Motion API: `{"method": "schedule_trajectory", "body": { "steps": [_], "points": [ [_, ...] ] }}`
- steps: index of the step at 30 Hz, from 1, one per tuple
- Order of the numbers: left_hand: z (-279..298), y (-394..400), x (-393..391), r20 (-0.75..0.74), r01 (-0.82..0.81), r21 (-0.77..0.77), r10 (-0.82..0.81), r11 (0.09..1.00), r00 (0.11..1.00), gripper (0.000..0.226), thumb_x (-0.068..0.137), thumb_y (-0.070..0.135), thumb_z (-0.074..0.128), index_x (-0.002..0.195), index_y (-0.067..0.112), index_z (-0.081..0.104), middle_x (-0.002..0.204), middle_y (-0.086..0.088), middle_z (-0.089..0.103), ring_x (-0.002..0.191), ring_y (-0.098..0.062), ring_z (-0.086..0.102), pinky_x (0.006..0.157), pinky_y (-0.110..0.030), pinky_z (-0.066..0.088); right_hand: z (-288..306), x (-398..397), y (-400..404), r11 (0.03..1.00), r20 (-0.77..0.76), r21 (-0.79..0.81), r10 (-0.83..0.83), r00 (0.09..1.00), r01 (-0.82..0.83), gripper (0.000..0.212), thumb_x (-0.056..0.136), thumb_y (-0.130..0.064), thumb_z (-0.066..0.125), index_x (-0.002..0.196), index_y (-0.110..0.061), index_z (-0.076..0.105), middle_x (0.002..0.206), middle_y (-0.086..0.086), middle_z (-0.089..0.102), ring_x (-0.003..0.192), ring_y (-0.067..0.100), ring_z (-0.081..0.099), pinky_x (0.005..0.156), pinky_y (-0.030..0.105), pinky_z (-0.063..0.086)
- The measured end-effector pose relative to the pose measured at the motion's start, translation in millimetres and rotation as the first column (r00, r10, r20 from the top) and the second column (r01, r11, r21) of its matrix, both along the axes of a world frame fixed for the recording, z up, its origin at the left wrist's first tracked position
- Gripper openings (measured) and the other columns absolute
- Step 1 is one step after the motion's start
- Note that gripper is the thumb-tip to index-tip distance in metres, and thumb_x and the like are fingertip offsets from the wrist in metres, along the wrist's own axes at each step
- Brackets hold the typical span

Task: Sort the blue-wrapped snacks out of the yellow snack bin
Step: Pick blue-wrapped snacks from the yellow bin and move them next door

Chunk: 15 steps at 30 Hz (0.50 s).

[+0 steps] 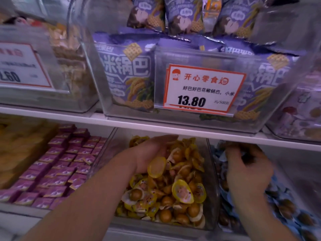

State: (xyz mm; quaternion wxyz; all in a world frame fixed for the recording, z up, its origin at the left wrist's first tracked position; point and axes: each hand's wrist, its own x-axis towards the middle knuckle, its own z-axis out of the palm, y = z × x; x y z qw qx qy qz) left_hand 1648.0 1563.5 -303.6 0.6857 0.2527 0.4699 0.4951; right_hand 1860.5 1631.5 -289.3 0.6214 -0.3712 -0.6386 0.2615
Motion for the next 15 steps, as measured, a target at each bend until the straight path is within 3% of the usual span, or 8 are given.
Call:
{"method": "schedule_trajectory", "body": {
  "steps": [2,3,5,6,9,10,12,15],
  "points": [
    [7.4,-18.8,11.3,-0.152,0.007,-0.002,-0.007,1.000,0.988,0.061,0.087,0.047,0.063,0.130,0.005,0.059,0.134,-0.017,0.054,0.116,-0.038,0.055,0.102,-0.048,0.043,1.2,6.9,10.3,0.999,0.059,-0.036,-0.018,0.998,0.020,0.032,0.086,-0.031,0.060,0.059,-0.017,0.051,0.048,-0.005,0.050,0.052,-0.009,0.050,0.051,0.004,0.030],
    [9.2,-31.5,16.7,-0.327,0.027,0.024,-0.018,0.999,0.945,0.054,0.085,0.051,0.064,0.123,0.013,0.066,0.129,-0.006,0.063,0.117,-0.029,0.059,0.105,-0.047,0.042,1.2,10.4,15.0,0.999,0.082,-0.046,-0.003,0.997,0.007,0.033,0.086,-0.032,0.060,0.057,-0.023,0.046,0.048,-0.007,0.052,0.051,-0.010,0.049,0.050,0.003,0.030],
    [6.9,-62.1,26.2,-0.674,0.117,0.127,-0.001,0.985,0.739,0.037,0.081,0.056,0.063,0.108,0.033,0.070,0.106,0.014,0.071,0.103,-0.007,0.063,0.096,-0.033,0.046,-2.7,18.6,26.1,0.999,0.155,-0.044,0.008,0.988,-0.001,0.034,0.087,-0.027,0.061,0.059,-0.030,0.042,0.051,-0.014,0.055,0.050,-0.011,0.049,0.049,0.003,0.031],
    [1.4,-77.1,29.3,-0.767,0.165,0.173,0.028,0.971,0.641,0.032,0.080,0.056,0.063,0.104,0.036,0.070,0.103,0.016,0.070,0.099,-0.001,0.063,0.091,-0.030,0.047,-5.7,22.3,31.1,0.999,0.223,-0.051,0.009,0.975,0.002,0.033,0.089,-0.021,0.064,0.061,-0.028,0.047,0.050,-0.010,0.055,0.052,-0.012,0.051,0.050,0.003,0.032],
    [-17.3,-111.6,31.6,-0.915,0.123,0.265,0.210,0.956,0.345,0.027,0.079,0.057,0.061,0.095,0.037,0.071,0.125,0.024,0.058,0.120,0.014,0.049,0.105,-0.028,0.040,-14.8,29.8,39.0,0.990,0.458,-0.141,0.078,0.885,-0.014,0.011,0.090,-0.004,0.062,0.087,-0.010,0.071,0.082,0.011,0.072,0.079,0.004,0.066,0.070,0.016,0.042],
    [-20.9,-116.9,31.9,-0.945,0.085,0.271,0.249,0.959,0.210,0.029,0.078,0.059,0.058,0.093,0.038,0.070,0.127,0.030,0.054,0.122,0.017,0.045,0.106,-0.029,0.039,-14.7,30.8,36.8,0.987,0.517,-0.159,0.101,0.850,-0.021,0.016,0.089,-0.002,0.061,0.098,-0.008,0.073,0.097,0.014,0.073,0.093,0.019,0.068,0.079,0.023,0.044],
    [-21.4,-119.2,35.4,-0.975,0.014,0.222,0.222,0.975,0.004,0.033,0.078,0.062,0.051,0.094,0.039,0.069,0.129,0.032,0.052,0.121,0.013,0.047,0.106,-0.033,0.036,-9.6,32.4,28.6,0.994,0.572,-0.100,0.092,0.815,-0.042,0.024,0.088,0.000,0.060,0.107,-0.006,0.073,0.110,0.015,0.071,0.108,0.032,0.063,0.092,0.033,0.047],
    [-21.5,-118.4,40.8,-0.981,-0.071,0.177,0.170,0.982,-0.090,0.036,0.081,0.059,0.046,0.103,0.040,0.067,0.136,0.029,0.049,0.117,-0.006,0.055,0.107,-0.032,0.034,10.2,28.1,-3.7,0.989,0.515,0.023,0.111,0.850,-0.143,0.027,0.090,-0.014,0.055,0.112,-0.015,0.071,0.112,0.008,0.068,0.105,0.022,0.062,0.091,0.035,0.052]
  ]
}}
